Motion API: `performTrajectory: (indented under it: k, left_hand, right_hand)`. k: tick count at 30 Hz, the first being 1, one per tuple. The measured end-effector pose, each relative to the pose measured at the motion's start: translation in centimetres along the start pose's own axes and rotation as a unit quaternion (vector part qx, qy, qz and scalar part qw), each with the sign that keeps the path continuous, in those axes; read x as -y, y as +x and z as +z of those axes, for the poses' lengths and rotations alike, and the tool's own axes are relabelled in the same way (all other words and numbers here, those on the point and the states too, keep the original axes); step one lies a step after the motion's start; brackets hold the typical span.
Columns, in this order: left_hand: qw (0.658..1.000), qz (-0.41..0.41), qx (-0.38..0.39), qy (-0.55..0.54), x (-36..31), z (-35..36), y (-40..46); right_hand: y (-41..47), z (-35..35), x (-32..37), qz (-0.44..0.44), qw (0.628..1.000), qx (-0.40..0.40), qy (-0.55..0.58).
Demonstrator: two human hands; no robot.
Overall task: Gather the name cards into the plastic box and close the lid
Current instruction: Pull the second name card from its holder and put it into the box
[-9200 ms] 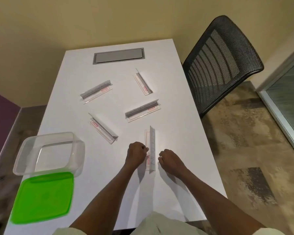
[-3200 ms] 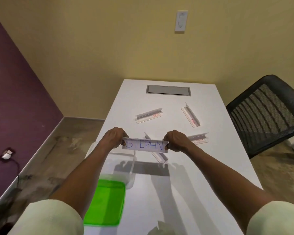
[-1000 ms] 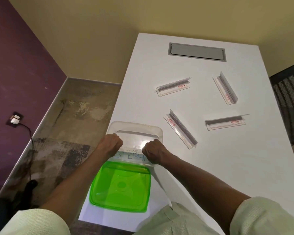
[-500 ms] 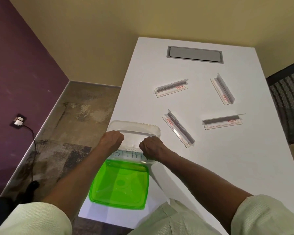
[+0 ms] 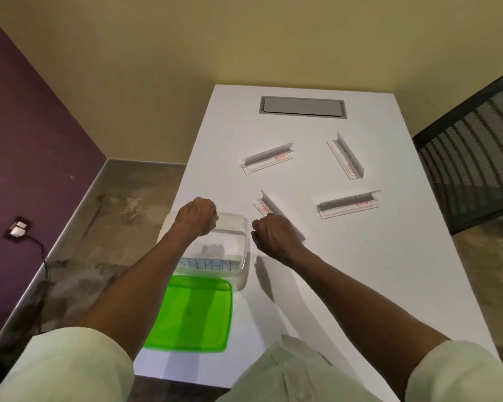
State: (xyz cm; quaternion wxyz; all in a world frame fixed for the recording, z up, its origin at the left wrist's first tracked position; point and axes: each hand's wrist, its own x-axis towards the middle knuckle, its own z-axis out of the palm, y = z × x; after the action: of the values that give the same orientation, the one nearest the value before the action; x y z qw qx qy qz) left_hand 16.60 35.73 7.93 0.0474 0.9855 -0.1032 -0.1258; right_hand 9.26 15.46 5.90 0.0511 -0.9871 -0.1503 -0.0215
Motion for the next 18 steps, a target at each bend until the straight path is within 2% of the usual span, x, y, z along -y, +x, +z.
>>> performTrajectory:
  k: [3,14,18]
  left_hand:
    - [1.0,0.009,-0.014,-0.024,-2.4,0.0,0.1]
    - [0.997,0.038,-0.035,-0.053,-8.5,-0.3,2.5]
    - [0.997,0.03,-0.043,-0.054,-9.7,-0.1,3.9]
  right_hand:
    - [-1.9,-0.2,-2.8,0.029,0.999,-0.021,-0.004]
    - [-5.3,1.0,-11.0,0.152,0.985,-0.004,0.077]
    - [-5.3,1.9,-12.2,0.21,0.972,0.029,0.105]
